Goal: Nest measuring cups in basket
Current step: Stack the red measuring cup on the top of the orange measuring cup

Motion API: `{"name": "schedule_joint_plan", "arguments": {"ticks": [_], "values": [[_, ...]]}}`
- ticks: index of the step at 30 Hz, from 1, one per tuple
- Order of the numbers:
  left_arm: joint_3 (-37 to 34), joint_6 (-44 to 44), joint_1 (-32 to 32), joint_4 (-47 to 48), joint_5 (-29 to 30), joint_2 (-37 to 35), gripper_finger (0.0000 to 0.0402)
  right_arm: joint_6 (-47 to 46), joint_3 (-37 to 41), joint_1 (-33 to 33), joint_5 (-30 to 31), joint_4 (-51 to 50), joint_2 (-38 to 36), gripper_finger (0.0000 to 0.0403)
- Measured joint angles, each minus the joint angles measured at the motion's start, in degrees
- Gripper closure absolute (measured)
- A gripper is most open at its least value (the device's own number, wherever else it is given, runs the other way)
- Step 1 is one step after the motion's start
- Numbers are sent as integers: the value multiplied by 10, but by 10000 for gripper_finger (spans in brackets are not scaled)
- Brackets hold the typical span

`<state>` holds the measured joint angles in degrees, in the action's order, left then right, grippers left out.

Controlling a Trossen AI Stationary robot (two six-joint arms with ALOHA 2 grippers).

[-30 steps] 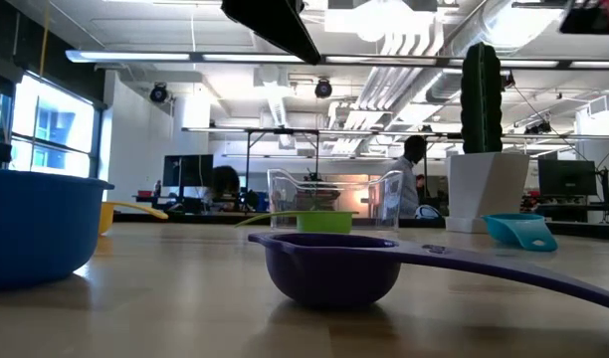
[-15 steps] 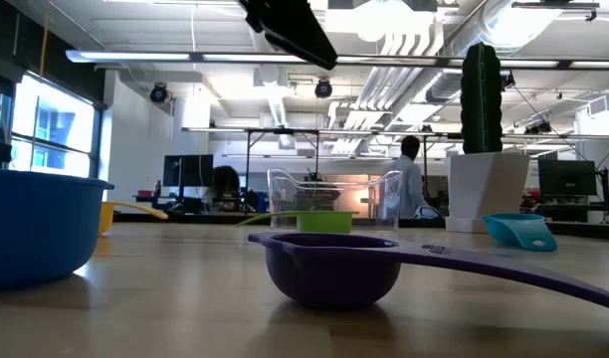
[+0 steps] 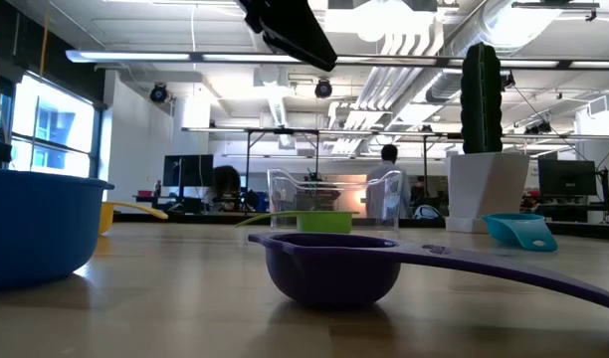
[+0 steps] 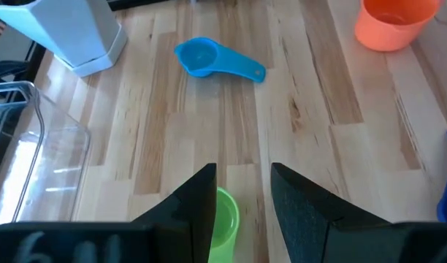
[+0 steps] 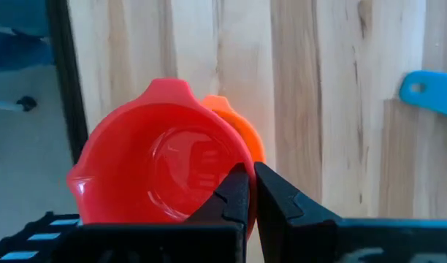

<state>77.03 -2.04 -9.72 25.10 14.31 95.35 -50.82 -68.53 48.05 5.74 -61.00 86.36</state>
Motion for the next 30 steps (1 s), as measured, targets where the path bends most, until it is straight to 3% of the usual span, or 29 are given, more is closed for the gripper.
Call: {"name": "schedule_joint_plan", "arguments": {"ticks": [7, 30], "values": [[0, 0, 0, 0, 0, 0, 282, 24, 0, 0, 20, -3, 16, 402], [0, -1, 0, 3, 0, 0, 282, 48, 0, 0, -4, 2, 63, 402]]}}
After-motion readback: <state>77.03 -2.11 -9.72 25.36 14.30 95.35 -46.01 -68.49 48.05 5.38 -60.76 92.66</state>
